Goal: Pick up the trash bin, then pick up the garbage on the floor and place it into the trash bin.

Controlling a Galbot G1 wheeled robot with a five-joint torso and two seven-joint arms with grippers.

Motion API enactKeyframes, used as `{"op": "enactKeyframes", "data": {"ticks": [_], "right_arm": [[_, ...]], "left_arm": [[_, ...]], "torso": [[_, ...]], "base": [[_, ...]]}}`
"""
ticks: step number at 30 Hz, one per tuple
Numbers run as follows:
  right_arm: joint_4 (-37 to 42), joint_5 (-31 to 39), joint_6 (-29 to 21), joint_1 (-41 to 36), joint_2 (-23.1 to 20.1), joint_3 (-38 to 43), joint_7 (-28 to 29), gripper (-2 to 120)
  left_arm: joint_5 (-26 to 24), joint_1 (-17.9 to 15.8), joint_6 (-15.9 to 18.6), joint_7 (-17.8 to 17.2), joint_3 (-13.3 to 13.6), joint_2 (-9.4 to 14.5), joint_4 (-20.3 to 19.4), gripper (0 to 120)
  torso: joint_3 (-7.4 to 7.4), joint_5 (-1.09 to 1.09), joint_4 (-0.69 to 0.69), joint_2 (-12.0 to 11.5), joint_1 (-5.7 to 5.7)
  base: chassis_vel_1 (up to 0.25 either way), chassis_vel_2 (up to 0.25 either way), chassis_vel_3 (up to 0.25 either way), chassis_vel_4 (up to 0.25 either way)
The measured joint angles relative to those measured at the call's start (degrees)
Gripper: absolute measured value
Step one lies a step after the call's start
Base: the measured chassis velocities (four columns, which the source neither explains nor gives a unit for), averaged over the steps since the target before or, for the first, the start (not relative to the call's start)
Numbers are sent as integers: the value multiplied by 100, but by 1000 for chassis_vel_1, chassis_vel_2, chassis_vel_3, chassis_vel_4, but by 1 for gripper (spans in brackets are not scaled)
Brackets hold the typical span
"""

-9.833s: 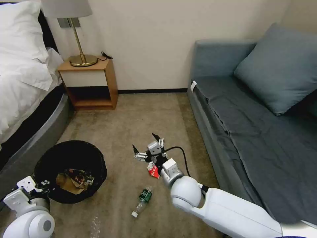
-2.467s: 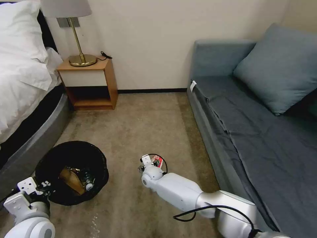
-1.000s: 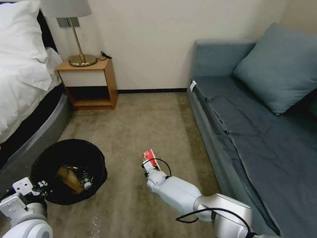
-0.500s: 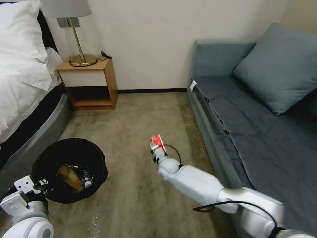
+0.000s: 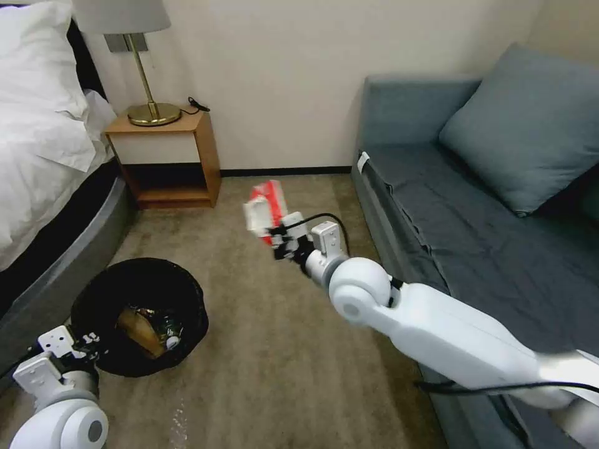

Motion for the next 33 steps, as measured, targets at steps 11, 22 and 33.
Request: {"op": "enactKeyframes", "data": {"ticks": [11,22,33], "right_arm": [[-840,458,274,444,1399,-1507,388,0],[-1770,10,323,337,1786,-2312,533,0],[-1706,-209,255,298,1672,-2281,588,30]], "left_arm": [[-49,-40,62,0,110,-54,-155,2],[-142,-41,128,-9,197,-141,-356,2],[-96,-64,132,-8,300,-187,-311,2]], "torso": [[1,-3,2,0,0],[0,-1,2,0,0],[1,0,1,0,0]], "base": [[0,0,0,0],[0,0,0,0],[0,0,0,0]]}}
